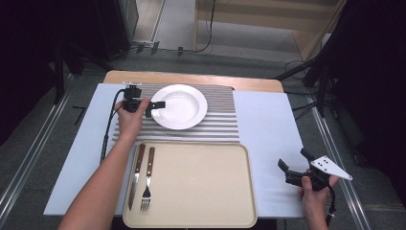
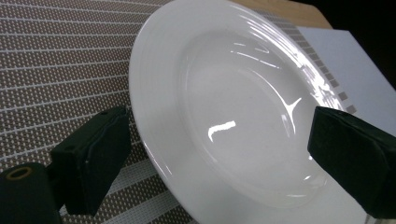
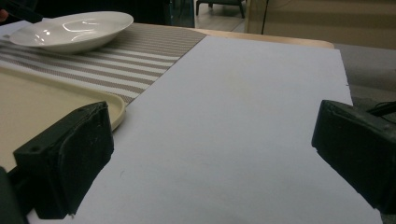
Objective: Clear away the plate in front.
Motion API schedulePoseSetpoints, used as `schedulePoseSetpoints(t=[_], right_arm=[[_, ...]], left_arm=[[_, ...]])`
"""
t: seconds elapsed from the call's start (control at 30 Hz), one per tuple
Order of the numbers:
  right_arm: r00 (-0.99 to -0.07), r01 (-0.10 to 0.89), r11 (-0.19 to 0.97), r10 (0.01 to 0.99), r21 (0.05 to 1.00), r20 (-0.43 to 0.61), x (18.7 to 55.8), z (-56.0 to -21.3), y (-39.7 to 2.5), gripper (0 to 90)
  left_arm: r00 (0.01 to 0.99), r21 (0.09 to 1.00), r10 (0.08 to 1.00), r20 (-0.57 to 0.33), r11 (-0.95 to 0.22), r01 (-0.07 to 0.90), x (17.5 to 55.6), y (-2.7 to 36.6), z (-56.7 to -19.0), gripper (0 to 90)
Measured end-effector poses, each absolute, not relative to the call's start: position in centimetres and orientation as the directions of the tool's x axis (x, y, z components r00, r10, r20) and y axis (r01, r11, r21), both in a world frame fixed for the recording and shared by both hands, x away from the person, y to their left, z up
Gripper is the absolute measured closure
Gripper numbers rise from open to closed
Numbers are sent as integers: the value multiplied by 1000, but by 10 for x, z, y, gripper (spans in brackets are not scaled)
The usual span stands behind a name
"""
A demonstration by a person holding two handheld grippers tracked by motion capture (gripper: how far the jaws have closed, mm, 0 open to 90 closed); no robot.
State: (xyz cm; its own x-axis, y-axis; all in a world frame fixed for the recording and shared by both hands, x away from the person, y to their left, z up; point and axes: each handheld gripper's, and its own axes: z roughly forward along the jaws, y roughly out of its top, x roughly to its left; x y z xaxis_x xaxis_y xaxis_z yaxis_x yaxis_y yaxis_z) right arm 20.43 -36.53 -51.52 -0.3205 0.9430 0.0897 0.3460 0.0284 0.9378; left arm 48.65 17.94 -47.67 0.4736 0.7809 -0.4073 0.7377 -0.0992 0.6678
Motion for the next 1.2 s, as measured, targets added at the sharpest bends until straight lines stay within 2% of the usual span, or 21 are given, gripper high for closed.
schedulePoseSetpoints(t=[0.2,0.27,0.33,0.7,1.2], right_arm=[[-321,347,27,943,938,92,205,-515,-365,0],[-322,346,28,942,938,91,205,-515,-365,0],[-321,347,28,943,937,90,205,-515,-365,0],[-316,349,24,944,937,93,205,-515,-365,0],[-316,348,23,944,937,94,205,-516,-366,0]], left_arm=[[472,660,782,-407,-106,744,489,177,-481,55],[467,654,782,-414,-101,749,490,177,-483,70],[459,652,787,-412,-98,752,491,177,-484,124],[447,633,757,-477,-56,772,496,176,-492,157],[397,588,744,-538,-6,809,502,177,-498,280]])
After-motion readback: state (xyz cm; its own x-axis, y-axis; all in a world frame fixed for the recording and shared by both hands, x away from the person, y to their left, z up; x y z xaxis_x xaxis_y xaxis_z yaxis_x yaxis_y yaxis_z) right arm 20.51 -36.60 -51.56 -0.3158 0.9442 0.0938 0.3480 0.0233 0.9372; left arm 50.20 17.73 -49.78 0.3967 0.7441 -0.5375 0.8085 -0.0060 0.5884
